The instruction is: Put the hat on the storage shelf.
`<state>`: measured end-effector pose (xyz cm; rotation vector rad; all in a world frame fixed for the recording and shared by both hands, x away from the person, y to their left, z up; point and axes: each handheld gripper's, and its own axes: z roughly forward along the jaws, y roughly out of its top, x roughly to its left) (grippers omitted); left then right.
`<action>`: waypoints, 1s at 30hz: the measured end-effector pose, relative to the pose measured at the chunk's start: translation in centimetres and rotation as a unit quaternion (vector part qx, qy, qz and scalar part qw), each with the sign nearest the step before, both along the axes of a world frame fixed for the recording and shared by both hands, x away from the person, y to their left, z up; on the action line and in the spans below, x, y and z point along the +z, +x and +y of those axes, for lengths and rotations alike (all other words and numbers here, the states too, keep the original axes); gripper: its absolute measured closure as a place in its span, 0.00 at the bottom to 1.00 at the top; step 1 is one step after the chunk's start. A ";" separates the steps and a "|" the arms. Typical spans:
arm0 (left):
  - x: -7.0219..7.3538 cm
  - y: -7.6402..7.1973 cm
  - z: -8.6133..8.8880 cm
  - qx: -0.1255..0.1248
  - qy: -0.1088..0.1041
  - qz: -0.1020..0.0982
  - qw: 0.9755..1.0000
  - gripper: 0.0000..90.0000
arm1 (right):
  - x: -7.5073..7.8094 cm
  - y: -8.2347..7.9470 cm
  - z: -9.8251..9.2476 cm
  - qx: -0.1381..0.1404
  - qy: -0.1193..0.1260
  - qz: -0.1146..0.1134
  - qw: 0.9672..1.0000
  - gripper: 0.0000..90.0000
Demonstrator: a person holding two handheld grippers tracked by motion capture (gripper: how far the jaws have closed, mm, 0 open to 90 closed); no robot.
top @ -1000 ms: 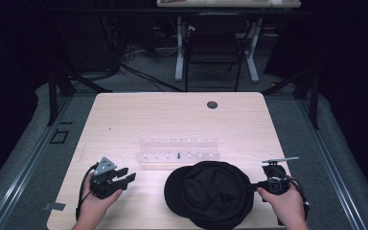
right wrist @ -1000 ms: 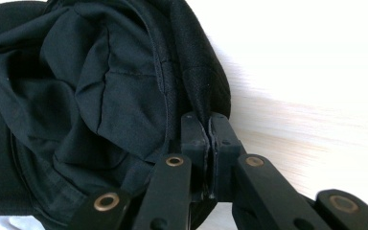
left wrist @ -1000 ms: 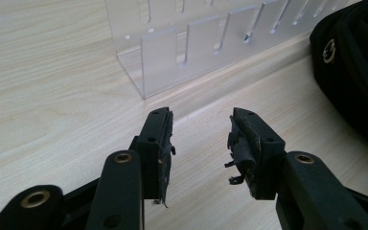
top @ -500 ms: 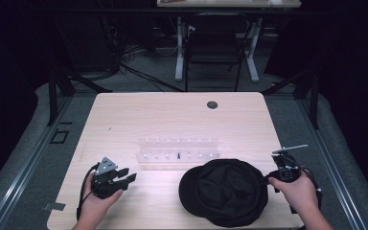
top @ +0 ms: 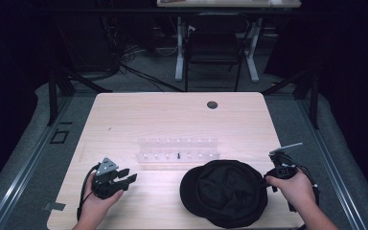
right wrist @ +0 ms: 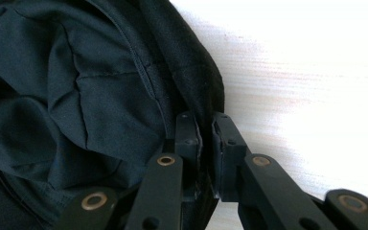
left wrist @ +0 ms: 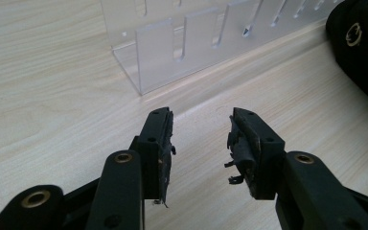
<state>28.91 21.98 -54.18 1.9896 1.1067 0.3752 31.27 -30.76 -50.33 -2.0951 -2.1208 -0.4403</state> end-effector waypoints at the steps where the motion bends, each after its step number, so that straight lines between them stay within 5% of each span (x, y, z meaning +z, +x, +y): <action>1: 0.0 0.0 0.0 0.000 0.001 0.000 1.000 0.65 | -0.1 0.0 0.1 -0.008 0.006 -0.002 1.000 0.92; 16: -0.1 0.1 0.0 -0.002 0.001 0.007 1.000 0.65 | -1.6 0.2 -0.5 -0.006 0.022 0.022 0.999 0.94; 18: -0.2 0.1 0.0 0.000 0.000 0.007 1.000 0.65 | -1.5 0.3 -0.6 0.011 0.019 0.034 0.999 0.96; 30: -0.1 0.1 0.1 0.000 0.003 0.009 1.000 0.65 | -0.2 0.1 -0.7 -0.009 0.040 0.017 0.999 0.98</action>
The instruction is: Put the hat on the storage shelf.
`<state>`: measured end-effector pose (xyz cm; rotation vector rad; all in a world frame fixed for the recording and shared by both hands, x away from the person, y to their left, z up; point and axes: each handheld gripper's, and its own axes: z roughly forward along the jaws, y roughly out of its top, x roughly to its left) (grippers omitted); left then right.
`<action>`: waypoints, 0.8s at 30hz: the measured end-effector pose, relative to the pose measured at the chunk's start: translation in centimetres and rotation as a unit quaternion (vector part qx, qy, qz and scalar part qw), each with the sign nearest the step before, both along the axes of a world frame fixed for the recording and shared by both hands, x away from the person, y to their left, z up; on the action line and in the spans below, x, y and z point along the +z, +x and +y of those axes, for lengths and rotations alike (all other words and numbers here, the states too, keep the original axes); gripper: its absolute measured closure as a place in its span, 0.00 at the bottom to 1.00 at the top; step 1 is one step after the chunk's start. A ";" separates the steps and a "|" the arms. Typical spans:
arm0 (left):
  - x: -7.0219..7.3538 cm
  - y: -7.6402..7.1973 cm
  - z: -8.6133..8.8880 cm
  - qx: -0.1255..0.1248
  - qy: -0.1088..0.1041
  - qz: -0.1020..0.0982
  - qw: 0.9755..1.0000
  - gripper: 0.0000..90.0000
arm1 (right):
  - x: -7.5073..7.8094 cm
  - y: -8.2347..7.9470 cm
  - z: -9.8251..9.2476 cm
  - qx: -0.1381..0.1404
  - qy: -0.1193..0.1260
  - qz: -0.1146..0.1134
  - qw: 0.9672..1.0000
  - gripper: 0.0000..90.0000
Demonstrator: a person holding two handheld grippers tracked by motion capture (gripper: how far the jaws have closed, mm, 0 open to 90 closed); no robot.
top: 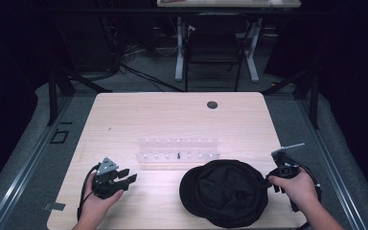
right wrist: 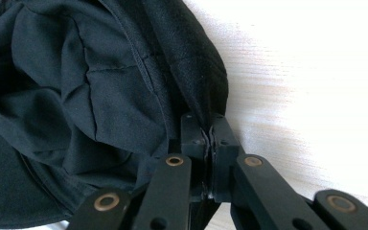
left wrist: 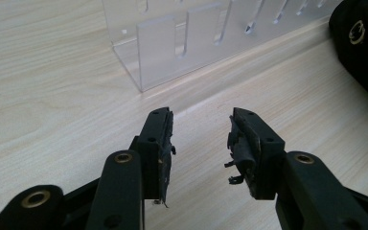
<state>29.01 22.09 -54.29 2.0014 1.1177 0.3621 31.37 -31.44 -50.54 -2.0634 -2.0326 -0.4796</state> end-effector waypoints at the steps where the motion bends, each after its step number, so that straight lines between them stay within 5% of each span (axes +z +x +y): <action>1: 0.0 0.0 0.0 -0.001 0.001 0.000 1.000 0.65 | 0.1 0.1 -0.2 0.016 0.004 0.007 1.000 0.98; 24: -0.1 0.0 0.0 0.003 -0.003 0.000 1.000 0.65 | 4.7 -0.2 0.1 0.017 0.017 -0.013 1.000 0.98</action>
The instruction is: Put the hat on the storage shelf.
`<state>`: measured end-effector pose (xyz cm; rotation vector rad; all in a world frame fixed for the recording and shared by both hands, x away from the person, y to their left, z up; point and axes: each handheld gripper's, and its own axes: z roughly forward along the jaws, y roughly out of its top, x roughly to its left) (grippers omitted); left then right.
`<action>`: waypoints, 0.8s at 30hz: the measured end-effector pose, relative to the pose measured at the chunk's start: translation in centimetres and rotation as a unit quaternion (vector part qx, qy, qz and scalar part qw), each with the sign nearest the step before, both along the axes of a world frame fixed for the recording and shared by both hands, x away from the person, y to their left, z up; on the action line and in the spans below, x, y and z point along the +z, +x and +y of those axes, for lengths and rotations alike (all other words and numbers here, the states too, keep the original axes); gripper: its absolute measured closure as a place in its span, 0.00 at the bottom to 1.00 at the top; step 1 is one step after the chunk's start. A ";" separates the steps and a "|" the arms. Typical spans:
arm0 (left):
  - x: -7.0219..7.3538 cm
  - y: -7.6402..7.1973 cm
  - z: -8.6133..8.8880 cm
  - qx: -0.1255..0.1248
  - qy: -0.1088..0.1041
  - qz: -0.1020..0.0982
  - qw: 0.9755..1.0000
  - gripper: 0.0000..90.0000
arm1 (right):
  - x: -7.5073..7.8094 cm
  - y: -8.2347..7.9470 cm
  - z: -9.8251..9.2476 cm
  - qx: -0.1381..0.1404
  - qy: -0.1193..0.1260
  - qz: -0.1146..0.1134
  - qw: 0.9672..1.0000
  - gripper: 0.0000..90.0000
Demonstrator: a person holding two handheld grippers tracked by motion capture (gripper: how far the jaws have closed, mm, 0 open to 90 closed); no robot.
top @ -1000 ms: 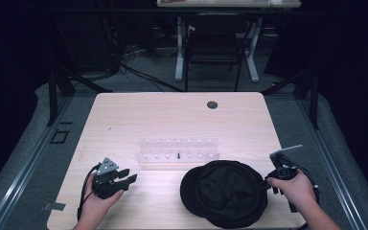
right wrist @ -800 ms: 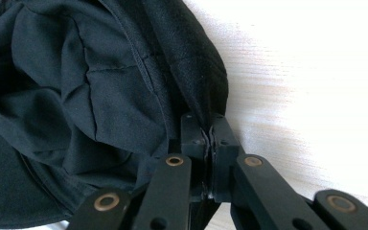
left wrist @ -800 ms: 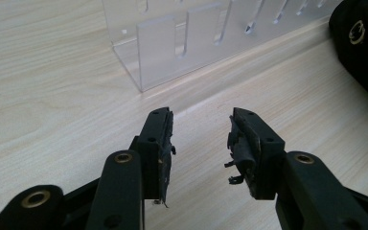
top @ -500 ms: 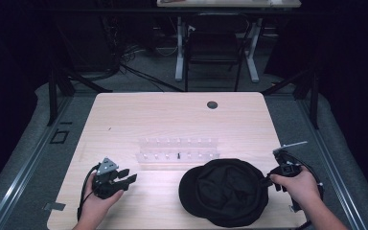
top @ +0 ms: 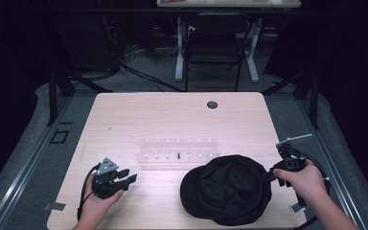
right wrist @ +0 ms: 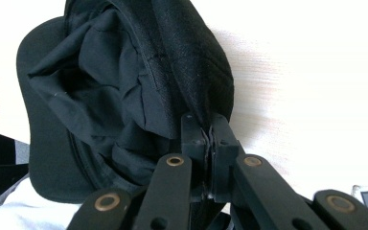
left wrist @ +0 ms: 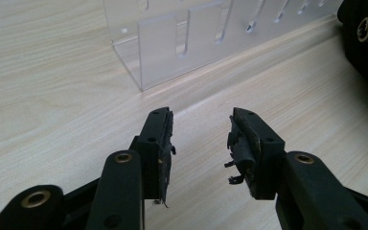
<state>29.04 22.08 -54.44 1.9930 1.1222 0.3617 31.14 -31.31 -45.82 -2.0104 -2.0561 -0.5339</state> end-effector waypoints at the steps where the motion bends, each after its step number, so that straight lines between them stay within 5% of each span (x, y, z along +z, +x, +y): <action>1: 0.0 0.0 0.0 0.000 0.000 0.000 1.000 0.65 | -0.1 -0.1 0.4 -0.021 0.005 -0.013 1.000 0.98; 2: 0.0 0.0 0.0 0.000 0.000 0.000 1.000 0.65 | 0.3 0.0 0.1 0.004 -0.002 -0.001 1.000 0.98; 9: 0.0 0.0 0.0 0.001 -0.001 0.001 1.000 0.65 | 1.6 -0.1 0.5 -0.008 -0.006 -0.007 1.000 0.98; 12: 0.0 0.0 0.0 0.002 -0.001 0.001 1.000 0.65 | 2.2 0.0 0.4 0.010 -0.012 0.001 1.000 0.98; 24: 0.0 0.0 0.0 0.002 0.000 0.000 1.000 0.65 | 4.6 -0.2 0.3 -0.003 0.023 0.002 1.000 0.98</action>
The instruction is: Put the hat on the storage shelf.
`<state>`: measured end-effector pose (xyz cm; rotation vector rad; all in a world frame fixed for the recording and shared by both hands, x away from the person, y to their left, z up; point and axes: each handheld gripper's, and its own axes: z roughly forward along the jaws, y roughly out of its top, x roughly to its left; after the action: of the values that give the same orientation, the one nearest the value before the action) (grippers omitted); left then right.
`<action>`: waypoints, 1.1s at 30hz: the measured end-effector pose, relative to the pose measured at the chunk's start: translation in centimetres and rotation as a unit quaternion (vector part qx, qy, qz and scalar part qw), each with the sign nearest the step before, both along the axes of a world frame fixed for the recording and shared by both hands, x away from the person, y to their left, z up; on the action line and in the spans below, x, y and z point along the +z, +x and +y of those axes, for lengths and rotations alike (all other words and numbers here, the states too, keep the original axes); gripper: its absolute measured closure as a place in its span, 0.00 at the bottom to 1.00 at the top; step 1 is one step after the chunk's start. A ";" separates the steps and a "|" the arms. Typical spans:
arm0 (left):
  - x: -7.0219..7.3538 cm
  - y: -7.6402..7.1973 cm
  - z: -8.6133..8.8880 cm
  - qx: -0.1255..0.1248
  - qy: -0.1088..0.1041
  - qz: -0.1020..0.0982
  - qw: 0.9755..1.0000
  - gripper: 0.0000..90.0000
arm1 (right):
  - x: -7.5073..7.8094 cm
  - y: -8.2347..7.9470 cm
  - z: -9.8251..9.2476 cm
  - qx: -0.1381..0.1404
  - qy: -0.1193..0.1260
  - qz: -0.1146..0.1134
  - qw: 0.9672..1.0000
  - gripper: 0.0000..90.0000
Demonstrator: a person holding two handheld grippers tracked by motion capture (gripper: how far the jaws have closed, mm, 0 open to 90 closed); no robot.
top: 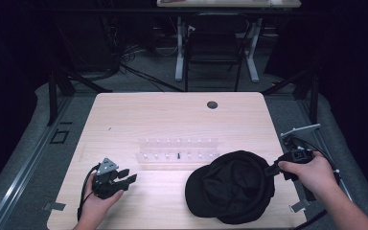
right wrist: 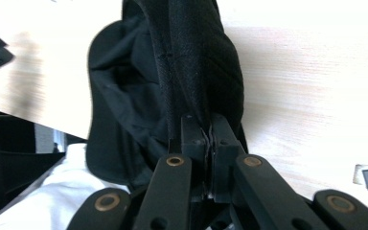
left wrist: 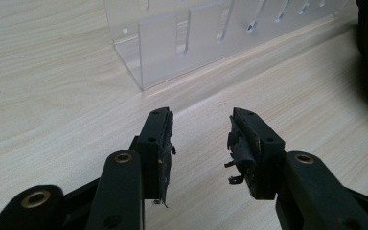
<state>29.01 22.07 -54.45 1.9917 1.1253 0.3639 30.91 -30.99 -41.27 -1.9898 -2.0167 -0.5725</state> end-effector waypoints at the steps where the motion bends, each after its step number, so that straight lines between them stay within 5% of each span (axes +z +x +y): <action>1: 0.0 0.0 0.0 0.001 0.000 0.000 1.000 0.65 | 0.2 0.0 0.0 0.001 0.006 0.000 1.000 0.98; 16: 0.0 0.0 0.1 0.000 0.001 0.000 1.000 0.65 | 2.2 -0.5 0.0 -0.015 0.099 0.010 0.995 0.98; 22: 0.0 0.0 0.0 0.002 -0.001 -0.003 1.000 0.65 | 2.7 -0.7 0.1 0.004 0.129 -0.003 0.992 0.98; 33: 0.0 0.0 0.0 0.003 -0.001 -0.004 1.000 0.65 | 4.5 -1.0 0.2 -0.009 0.160 -0.029 0.987 0.98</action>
<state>29.00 22.09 -54.47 1.9846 1.1255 0.3735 29.88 -30.83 -36.74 -1.8190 -1.8035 -0.9037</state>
